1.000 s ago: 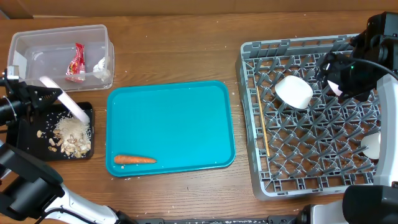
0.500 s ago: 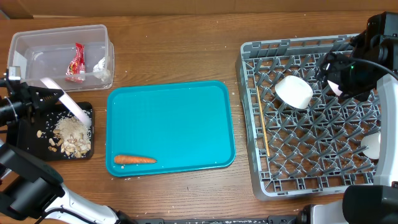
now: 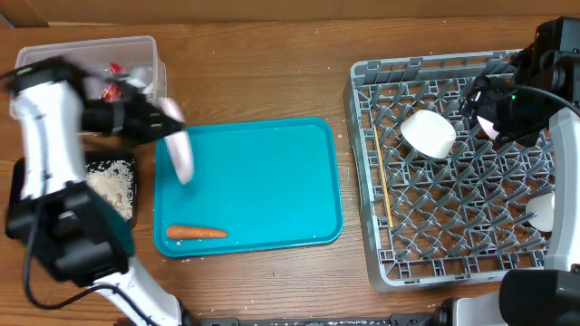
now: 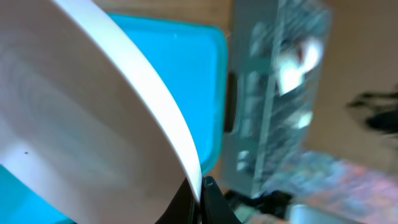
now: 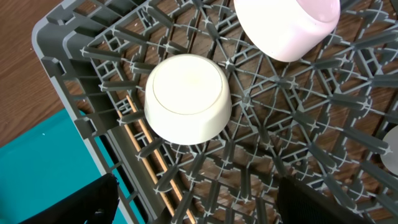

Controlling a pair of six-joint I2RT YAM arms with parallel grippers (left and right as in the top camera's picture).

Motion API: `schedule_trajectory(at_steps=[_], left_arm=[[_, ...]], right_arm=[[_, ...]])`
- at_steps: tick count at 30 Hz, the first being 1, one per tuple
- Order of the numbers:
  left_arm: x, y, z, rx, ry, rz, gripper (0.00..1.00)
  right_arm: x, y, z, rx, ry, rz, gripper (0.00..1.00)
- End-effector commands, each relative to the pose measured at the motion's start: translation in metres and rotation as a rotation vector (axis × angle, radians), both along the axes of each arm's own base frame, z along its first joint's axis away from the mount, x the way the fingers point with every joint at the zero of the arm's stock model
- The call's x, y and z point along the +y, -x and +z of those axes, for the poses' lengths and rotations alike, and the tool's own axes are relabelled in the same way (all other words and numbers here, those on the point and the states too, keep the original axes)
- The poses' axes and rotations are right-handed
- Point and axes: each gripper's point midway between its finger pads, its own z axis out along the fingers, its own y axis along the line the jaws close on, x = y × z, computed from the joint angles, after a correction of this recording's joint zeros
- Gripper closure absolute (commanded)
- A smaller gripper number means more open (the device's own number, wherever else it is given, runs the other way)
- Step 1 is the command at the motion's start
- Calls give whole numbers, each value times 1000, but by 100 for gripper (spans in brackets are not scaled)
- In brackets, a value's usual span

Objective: Sort waste into correct bins and load items into the dishwasher
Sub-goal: 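Set the empty white plate back on the teal tray with the left gripper, then grasp the white plate with the right gripper and lift it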

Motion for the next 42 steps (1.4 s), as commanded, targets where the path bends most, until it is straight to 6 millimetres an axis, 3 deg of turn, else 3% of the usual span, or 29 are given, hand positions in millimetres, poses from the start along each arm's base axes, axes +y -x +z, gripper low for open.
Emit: schedule_trajectory(at_steps=[1,10,15,16,18,19,20,24,29,34,38,42], left_arm=[[-30,0,-18,82,-247,-41,96],[-128,7,-52,73,-582,-170,94],[-181,15,-63,18,-600,-259,91],[-189,18,-64,9,-594,-275,83],[-199,23,-63,2,-593,-296,48],[-201,26,-63,4,-595,-307,36],[-201,30,-63,16,-603,-315,32],[-177,44,-64,109,-675,-294,36],[-117,46,-53,216,-840,-98,36],[-66,38,-24,231,-846,141,34],[-24,36,2,247,-803,358,31],[9,38,19,243,-771,480,26]], right_arm=[[2,-1,1,-8,-3,9,16],[3,1,1,1,-4,9,15],[3,1,1,-1,-4,9,15],[2,0,1,-2,-4,9,15],[2,-1,1,-7,-3,9,15],[2,-1,2,-9,-3,9,15],[2,-2,2,-13,-3,10,14],[10,-10,6,-51,-40,46,14],[56,-23,19,-150,-163,243,14],[106,-28,20,-177,-145,403,13],[157,-27,7,-151,-156,532,13],[202,-23,-27,-57,-163,639,14]])
